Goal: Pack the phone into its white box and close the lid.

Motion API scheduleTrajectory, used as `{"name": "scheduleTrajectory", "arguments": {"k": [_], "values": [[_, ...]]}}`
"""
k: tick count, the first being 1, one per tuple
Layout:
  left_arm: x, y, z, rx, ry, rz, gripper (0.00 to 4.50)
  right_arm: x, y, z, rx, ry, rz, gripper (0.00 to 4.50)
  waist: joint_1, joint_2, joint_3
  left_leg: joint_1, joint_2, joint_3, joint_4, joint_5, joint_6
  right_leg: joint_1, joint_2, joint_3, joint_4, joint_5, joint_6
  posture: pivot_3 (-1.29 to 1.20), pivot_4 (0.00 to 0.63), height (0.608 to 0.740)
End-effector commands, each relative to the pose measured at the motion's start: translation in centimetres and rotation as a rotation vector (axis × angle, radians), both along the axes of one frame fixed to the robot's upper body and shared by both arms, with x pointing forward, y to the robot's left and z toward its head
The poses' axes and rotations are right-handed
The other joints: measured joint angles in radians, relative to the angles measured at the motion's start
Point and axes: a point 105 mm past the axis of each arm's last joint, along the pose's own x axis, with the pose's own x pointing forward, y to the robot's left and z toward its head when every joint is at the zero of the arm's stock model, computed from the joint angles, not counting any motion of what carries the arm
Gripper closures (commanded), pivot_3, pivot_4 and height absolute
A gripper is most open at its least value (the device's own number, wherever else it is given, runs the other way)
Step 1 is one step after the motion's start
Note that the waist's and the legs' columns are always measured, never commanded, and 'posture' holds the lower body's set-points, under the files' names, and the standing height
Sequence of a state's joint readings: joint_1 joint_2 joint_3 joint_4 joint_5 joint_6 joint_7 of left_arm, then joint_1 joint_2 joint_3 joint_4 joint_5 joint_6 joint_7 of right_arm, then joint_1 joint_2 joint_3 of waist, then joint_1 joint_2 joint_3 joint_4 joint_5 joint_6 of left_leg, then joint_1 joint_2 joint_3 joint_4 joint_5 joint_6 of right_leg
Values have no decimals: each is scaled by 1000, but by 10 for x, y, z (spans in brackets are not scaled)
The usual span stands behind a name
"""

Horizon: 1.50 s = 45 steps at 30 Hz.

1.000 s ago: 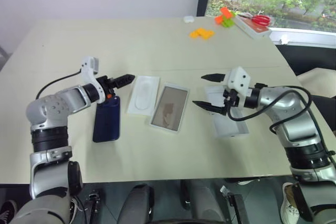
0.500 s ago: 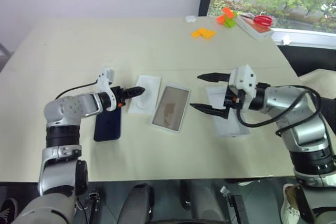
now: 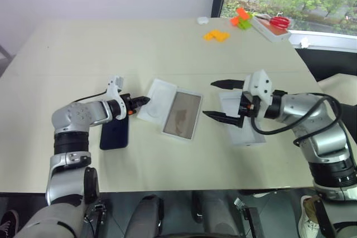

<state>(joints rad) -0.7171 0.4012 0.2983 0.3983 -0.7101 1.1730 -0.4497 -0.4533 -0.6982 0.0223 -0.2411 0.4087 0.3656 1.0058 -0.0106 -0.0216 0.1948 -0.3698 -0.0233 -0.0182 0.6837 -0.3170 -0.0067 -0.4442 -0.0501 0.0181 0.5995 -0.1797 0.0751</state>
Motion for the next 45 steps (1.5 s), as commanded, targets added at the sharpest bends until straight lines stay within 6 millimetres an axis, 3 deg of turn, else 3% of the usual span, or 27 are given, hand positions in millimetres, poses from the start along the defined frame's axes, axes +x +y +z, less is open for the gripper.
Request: {"name": "scheduleTrajectory", "arguments": {"k": [1, 7, 9, 14, 17, 24, 30, 45], "values": [[4, 2, 12, -21, -34, 11, 4479, -5, -2, 15, -2, -71, -1, 0, 0, 0, 0, 0, 0, 0, 0, 0, 0, 0, 0, 0, 0, 0, 0, 0, 150, 740], [5, 9, 19, -54, -41, 44, 4479, -3, -4, 14, -7, -79, -16, 0, -1, 0, 0, 0, 0, 0, 0, 0, 0, 0, 0, 0, 0, 0, 0, 0, 150, 740], [1, 20, 36, -120, -57, 76, 4479, -3, -5, 13, -12, -78, -25, 0, -2, 0, 0, 0, 0, 0, 0, 0, 0, 0, 0, 0, 0, 0, 0, 0, 150, 740], [-19, 27, 58, -171, -93, 87, 4479, -3, -13, 7, -30, -65, -40, 0, -1, 0, 0, -2, 0, -2, 0, 0, 0, -1, -1, -1, 0, 0, 0, 0, 150, 740], [-35, 15, 65, -187, -113, 55, 4479, -3, -19, 3, -42, -55, -52, 0, 4, 0, 0, -2, -1, -3, 0, 0, -1, -1, -2, -2, 0, 0, 0, 0, 150, 740], [-48, -35, 57, -95, -122, 14, 4479, -1, -36, -7, -86, -30, -78, 0, 4, 0, 0, -2, -4, -3, 1, 1, -1, 0, -5, -2, 0, 1, 2, 0, 150, 740], [-48, -53, 51, -61, -95, 50, 4479, 1, -47, -9, -99, -25, -107, 0, -1, 0, 0, -1, -3, -3, 1, 2, -4, 1, -1, -1, 0, 1, 2, 0, 150, 740], [-58, -74, 24, -13, -7, 63, 4479, -2, -44, -8, -85, -29, -107, 0, 1, -1, 0, 0, -1, -4, 1, 4, -7, 2, 3, -1, 0, 2, 0, 0, 150, 740]]}}
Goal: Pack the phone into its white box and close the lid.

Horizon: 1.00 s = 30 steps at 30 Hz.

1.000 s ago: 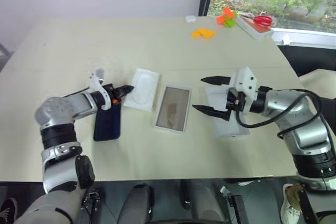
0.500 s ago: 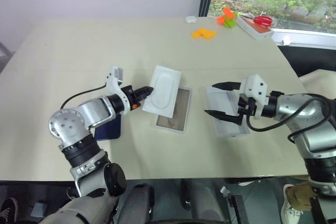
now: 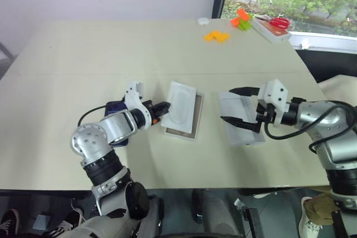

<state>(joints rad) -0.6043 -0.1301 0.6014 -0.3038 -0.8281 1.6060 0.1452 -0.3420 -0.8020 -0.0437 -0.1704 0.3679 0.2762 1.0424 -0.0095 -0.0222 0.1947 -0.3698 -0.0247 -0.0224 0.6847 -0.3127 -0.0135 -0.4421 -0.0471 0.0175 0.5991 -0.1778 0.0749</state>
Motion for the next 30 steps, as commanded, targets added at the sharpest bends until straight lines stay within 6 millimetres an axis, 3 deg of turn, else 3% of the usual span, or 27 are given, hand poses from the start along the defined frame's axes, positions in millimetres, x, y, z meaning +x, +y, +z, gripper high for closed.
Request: {"name": "scheduleTrajectory", "arguments": {"k": [1, 30], "values": [[-3, -6, 5, 15, -25, -18, 4479, -3, 2, 13, 14, -55, 9, 0, 0, 0, 0, 0, 0, 0, 0, 0, 0, 0, 0, 0, 0, 0, 0, 0, 150, 740], [0, -16, -2, 46, -19, -21, 4479, -1, 4, 14, 15, -68, 3, 0, 0, 0, 0, 0, 0, 0, 0, 0, 0, 0, 0, 0, 0, 0, 0, 0, 150, 740]]}}
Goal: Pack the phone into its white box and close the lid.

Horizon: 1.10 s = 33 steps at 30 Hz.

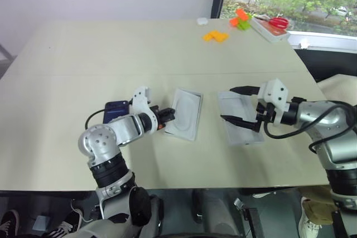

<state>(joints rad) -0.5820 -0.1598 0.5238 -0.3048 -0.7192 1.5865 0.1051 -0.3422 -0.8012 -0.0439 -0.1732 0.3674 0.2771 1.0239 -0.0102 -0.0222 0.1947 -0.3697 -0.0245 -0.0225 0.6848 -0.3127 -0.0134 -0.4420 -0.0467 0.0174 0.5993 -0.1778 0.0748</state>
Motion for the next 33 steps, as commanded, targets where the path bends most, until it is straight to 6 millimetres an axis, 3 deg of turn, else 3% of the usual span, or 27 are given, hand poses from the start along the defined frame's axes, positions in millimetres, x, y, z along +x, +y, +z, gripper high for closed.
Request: {"name": "scheduleTrajectory", "arguments": {"k": [1, 19, 22, 26, 33], "values": [[1, -4, 10, -5, -49, -7, 4479, -2, 4, 13, 10, -59, 18, 0, 0, 0, 0, 0, 0, 0, 0, 0, 0, 0, 0, 0, 0, 0, 0, 0, 150, 740], [-2, -17, 7, -17, -64, -51, 4479, -2, 5, 15, 8, -67, 12, 0, 1, 0, 0, 0, 0, 0, 0, 0, 0, 0, 0, 0, 0, 0, 0, 0, 150, 740], [-2, -18, 9, -11, -81, -57, 3537, -2, 5, 14, 6, -66, 11, 0, 1, 0, 0, 0, 0, 0, 0, 0, 0, 0, 0, 0, 0, 0, 0, 0, 150, 740], [-1, -16, 10, -7, -84, -54, 1579, -3, 4, 15, 6, -66, 9, 0, 0, 0, 0, 0, 0, 0, 0, 0, 0, 0, 0, 0, 0, 0, 0, 0, 150, 740], [0, -8, 23, -1, -112, -46, 1579, -3, 5, 14, 9, -65, 7, 0, 0, 0, 0, 0, 0, 0, 0, 0, 0, 0, 0, 0, 0, 0, 0, 0, 150, 740]]}}
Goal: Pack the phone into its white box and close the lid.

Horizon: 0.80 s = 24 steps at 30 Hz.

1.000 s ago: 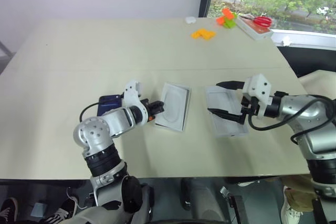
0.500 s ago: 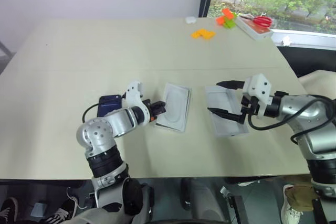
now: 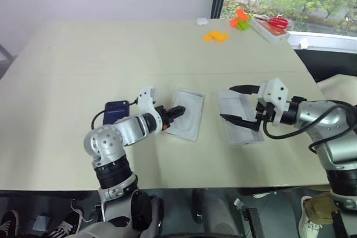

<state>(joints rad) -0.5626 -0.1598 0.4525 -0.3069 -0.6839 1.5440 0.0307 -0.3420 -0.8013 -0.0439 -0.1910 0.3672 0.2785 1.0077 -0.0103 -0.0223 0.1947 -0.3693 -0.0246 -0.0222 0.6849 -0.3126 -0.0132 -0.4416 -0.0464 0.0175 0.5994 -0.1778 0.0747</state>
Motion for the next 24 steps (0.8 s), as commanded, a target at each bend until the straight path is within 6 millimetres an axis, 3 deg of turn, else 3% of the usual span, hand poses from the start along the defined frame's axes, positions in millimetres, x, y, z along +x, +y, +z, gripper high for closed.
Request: {"name": "scheduleTrajectory", "arguments": {"k": [1, 7, 14, 17, 21, 24], "values": [[2, 5, 25, 0, -79, 4, 1579, -2, 2, 11, 10, -46, 9, 0, 0, 0, 0, 0, 0, 0, 0, 0, 0, 0, 0, 0, 0, 0, 0, 0, 150, 740], [3, 12, 37, 12, -120, 6, 1579, -1, 3, 10, 12, -45, 10, 0, 0, 0, 0, 0, 0, 0, 0, 0, 0, 0, 0, 0, 0, 0, 0, 0, 150, 740], [-3, 22, 36, 69, -149, -30, 1579, 0, 3, 9, 12, -45, 10, 0, 0, 0, 0, 0, 1, 0, 0, 0, 0, 0, 0, 0, 0, 0, 0, 0, 150, 740], [-8, 13, 29, 68, -134, -70, 2421, 1, 5, 9, 12, -47, 12, 0, 1, 0, 0, 0, 1, 0, 0, 0, 0, 0, 0, 0, 0, 0, 0, 0, 150, 740], [-11, 3, 16, 64, -83, -91, 4365, 3, 7, 11, 14, -52, 15, 0, 1, 0, 0, 0, 1, 0, 0, 0, 0, 0, -1, 0, 0, 0, 0, 0, 150, 740], [-10, -1, 9, 78, -55, -99, 4474, 3, 7, 11, 13, -54, 16, 0, 1, 0, 0, 0, 1, 0, 0, 0, 0, 0, -1, 0, 0, 0, 0, 0, 150, 740]]}}
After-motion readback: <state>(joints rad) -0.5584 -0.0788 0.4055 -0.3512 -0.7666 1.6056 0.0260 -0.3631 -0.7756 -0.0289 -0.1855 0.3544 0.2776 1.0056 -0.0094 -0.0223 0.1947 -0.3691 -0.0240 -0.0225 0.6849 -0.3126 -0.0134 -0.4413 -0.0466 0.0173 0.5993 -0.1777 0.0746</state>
